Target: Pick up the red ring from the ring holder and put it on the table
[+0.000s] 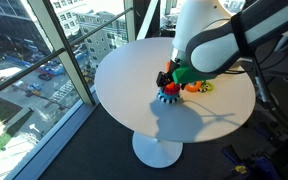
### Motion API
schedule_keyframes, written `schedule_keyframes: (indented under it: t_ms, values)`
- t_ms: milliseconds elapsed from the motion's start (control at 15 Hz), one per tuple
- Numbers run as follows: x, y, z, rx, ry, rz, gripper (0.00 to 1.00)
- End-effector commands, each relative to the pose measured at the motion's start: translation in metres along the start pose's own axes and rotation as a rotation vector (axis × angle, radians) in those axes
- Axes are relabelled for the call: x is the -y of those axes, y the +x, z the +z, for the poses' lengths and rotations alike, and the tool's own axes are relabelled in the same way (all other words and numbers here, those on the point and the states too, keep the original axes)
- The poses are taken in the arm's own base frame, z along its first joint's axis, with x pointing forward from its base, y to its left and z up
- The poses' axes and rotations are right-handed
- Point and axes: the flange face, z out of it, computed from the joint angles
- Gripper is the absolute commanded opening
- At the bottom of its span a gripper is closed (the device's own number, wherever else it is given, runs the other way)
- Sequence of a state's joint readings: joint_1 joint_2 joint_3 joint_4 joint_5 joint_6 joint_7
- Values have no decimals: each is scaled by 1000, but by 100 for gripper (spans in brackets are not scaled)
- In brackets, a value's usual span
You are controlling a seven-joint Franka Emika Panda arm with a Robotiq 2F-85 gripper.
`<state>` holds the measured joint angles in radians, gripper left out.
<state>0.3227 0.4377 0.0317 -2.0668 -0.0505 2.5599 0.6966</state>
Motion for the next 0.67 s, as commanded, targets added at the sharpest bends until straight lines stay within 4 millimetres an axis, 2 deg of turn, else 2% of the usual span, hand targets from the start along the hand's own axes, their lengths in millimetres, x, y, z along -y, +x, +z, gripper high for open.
schedule_keyframes:
  t_ms: [0, 333, 600]
  values:
    - [-2, -13, -1, -13, -2, 16, 100]
    - [-6, -28, -10, -31, 15, 20, 100]
    - [-11, -38, -4, -26, -9, 25, 100]
